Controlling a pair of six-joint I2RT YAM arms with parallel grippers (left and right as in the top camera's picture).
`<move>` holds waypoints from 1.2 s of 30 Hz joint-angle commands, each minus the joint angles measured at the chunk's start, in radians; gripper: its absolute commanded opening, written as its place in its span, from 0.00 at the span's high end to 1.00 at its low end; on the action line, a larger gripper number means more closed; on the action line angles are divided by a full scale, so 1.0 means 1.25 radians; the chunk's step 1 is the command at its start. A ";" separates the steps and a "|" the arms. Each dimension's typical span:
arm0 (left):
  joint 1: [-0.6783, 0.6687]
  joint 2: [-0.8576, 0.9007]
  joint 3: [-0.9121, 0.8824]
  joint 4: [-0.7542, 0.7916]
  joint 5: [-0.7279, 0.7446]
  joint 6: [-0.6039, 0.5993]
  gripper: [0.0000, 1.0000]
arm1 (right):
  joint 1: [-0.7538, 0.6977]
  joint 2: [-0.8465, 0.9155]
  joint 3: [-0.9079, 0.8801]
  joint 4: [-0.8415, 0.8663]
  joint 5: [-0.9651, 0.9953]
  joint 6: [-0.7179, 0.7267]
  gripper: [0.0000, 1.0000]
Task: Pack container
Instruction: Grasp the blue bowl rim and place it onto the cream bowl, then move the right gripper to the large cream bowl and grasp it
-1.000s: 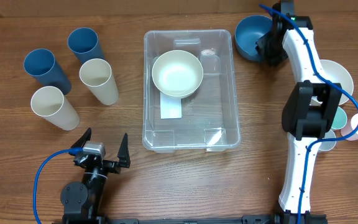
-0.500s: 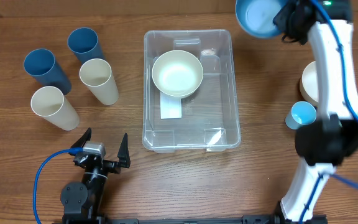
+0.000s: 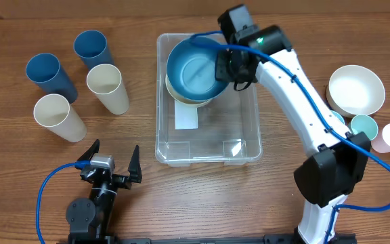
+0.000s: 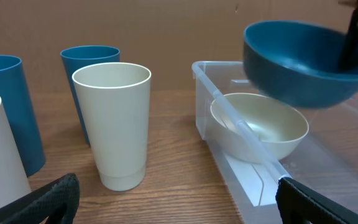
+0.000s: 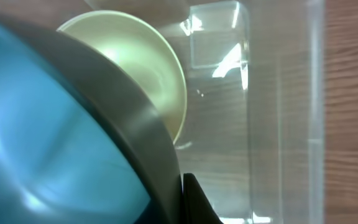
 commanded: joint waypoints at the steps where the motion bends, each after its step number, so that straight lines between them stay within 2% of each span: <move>1: 0.004 -0.008 -0.003 0.000 -0.005 -0.008 0.00 | -0.002 -0.007 -0.069 0.075 -0.010 0.000 0.96; 6: 0.004 -0.008 -0.003 0.000 -0.005 -0.008 0.00 | -0.002 0.000 -0.107 0.192 -0.010 -0.003 0.96; 12: 0.004 -0.008 -0.003 0.000 -0.005 -0.008 0.00 | -0.002 0.034 -0.113 0.218 -0.016 -0.003 0.96; 14: 0.004 -0.008 -0.003 0.000 -0.005 -0.008 0.00 | -0.002 0.055 -0.113 0.223 -0.022 -0.003 0.71; 15: 0.004 -0.008 -0.003 0.000 -0.005 -0.008 0.00 | -0.002 0.063 -0.115 0.227 -0.025 -0.003 0.64; 18: 0.004 -0.008 -0.003 0.000 -0.005 -0.008 0.00 | -0.002 0.064 -0.112 0.232 -0.032 -0.020 0.62; 22: 0.004 -0.008 -0.003 0.000 -0.005 -0.008 0.00 | -0.002 0.049 -0.005 0.126 -0.054 -0.040 0.63; 25: 0.004 -0.008 -0.003 0.000 -0.005 -0.008 0.00 | -0.020 -0.001 0.179 -0.034 -0.031 -0.060 0.63; 29: 0.004 -0.008 -0.003 0.000 -0.005 -0.008 0.00 | -0.162 -0.032 0.253 -0.133 0.034 -0.038 0.62; 36: 0.004 -0.008 -0.003 0.000 -0.005 -0.008 0.00 | -0.584 -0.028 0.246 -0.182 0.018 -0.038 0.58</move>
